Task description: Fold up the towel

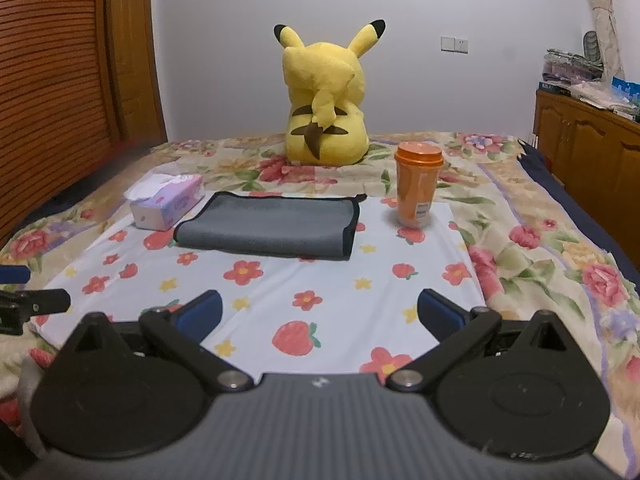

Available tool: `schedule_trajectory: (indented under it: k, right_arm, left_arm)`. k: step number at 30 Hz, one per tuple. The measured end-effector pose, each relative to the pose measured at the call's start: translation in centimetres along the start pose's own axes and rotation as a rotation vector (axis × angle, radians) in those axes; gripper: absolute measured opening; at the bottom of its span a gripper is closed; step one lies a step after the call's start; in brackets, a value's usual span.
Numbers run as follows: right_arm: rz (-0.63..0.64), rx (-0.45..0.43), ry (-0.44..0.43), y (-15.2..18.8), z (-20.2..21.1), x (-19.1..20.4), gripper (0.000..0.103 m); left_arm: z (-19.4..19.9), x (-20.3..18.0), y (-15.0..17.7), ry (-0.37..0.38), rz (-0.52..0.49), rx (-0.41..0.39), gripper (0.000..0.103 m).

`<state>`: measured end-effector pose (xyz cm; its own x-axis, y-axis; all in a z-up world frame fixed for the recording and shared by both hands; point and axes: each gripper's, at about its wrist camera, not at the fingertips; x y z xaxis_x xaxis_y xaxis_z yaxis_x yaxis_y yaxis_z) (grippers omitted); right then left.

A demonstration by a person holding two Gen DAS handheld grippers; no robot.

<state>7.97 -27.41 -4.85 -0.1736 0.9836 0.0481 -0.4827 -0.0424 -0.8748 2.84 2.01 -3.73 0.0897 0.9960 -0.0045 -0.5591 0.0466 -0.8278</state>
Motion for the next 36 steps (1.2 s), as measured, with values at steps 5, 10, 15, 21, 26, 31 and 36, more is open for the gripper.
schedule_trajectory:
  k: [5, 10, 15, 21, 26, 31, 36]
  right_arm:
    - [0.0, -0.016, 0.006, 0.0, 0.1, 0.0, 0.103]
    - [-0.002, -0.035, 0.01, 0.0, 0.3, -0.2, 0.103]
    - [-0.008, -0.049, 0.013, 0.0, 0.5, -0.3, 0.103]
    - [-0.005, -0.073, 0.019, 0.0, 0.8, -0.3, 0.103]
    - [-0.004, -0.095, 0.021, 0.0, 1.1, -0.4, 0.103]
    - [-0.008, -0.113, 0.025, -0.1, 1.4, -0.6, 0.103]
    - [-0.013, -0.127, 0.026, 0.0, 1.6, -0.7, 0.103]
  left_arm:
    - [0.4, -0.2, -0.1, -0.006, -0.009, -0.03, 0.103]
    - [0.8, -0.1, -0.1, -0.011, -0.003, -0.058, 0.103]
    - [1.1, -0.2, -0.2, -0.021, -0.006, -0.083, 0.103]
    - [1.6, -0.3, -0.3, -0.024, -0.01, -0.116, 0.103]
    - [1.8, -0.5, -0.3, -0.031, -0.025, -0.139, 0.103]
    - [2.0, -0.5, -0.3, -0.028, -0.028, -0.156, 0.103]
    - [2.3, -0.5, -0.4, -0.027, -0.03, -0.174, 0.103]
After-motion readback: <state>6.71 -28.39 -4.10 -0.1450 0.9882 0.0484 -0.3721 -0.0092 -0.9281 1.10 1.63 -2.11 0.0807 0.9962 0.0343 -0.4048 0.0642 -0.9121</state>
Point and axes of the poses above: each gripper's, at about its wrist camera, not at the fingertips, and z roughly against the way its jaws point, x to its left, y to its underside, and after that the axes turned 1 degree about y, right-handed
